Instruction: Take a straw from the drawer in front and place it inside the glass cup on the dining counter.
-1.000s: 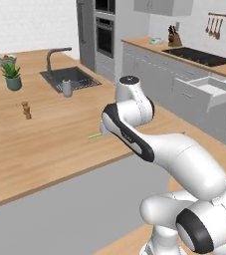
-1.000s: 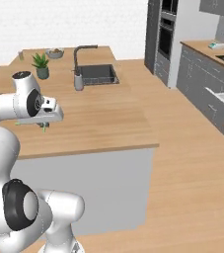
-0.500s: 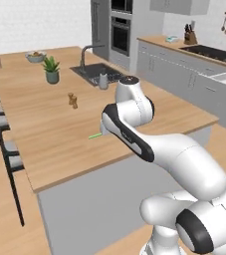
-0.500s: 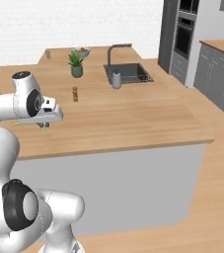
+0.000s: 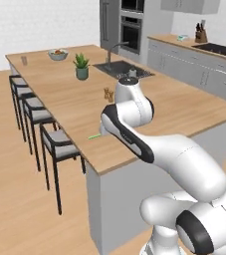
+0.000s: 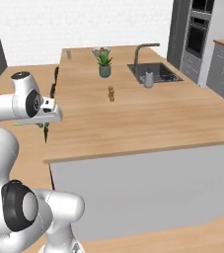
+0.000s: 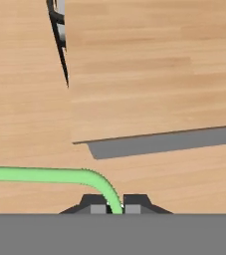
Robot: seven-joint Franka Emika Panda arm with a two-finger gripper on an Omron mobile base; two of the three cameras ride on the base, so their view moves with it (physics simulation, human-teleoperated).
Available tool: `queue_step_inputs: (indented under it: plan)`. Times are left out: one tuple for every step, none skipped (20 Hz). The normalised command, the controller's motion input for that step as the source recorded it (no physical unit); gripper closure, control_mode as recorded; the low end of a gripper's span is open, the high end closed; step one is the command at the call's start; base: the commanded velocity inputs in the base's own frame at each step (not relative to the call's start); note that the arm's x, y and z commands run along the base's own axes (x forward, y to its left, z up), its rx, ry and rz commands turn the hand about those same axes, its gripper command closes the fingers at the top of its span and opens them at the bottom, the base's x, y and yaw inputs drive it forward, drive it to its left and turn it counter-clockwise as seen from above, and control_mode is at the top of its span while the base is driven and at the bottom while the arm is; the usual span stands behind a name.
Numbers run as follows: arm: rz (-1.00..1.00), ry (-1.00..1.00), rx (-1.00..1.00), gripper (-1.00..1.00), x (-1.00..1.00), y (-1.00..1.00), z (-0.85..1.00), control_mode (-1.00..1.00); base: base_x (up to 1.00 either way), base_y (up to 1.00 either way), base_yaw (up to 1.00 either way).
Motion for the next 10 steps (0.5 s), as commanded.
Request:
queue_step_inputs:
  plan:
    - [0.0, 0.0, 0.0, 1.0, 0.0, 0.0, 0.0, 1.0, 0.06, 1.0, -0.12]
    - [0.0, 0.0, 0.0, 1.0, 0.0, 0.0, 0.0, 1.0, 0.05, 1.0, -0.14]
    - [0.0, 0.0, 0.0, 1.0, 0.0, 0.0, 0.0, 1.0, 0.06, 1.0, -0.16]
    - [0.0, 0.0, 0.0, 1.0, 0.0, 0.0, 0.0, 1.0, 0.06, 1.0, -0.18]
    - [0.0, 0.0, 0.0, 1.0, 0.0, 0.0, 0.0, 1.0, 0.09, 1.0, -0.2]
    - [0.0, 0.0, 0.0, 1.0, 0.0, 0.0, 0.0, 1.0, 0.11, 1.0, -0.24]
    - [0.0, 0.0, 0.0, 1.0, 0.0, 0.0, 0.0, 1.0, 0.14, 1.0, -0.27]
    - [0.0, 0.0, 0.0, 1.0, 0.0, 0.0, 0.0, 1.0, 0.14, 1.0, -0.29]
    - [0.0, 0.0, 0.0, 1.0, 0.0, 0.0, 0.0, 1.0, 0.16, 1.0, -0.31]
    - [0.0, 0.0, 0.0, 1.0, 0.0, 0.0, 0.0, 1.0, 0.17, 1.0, -0.32]
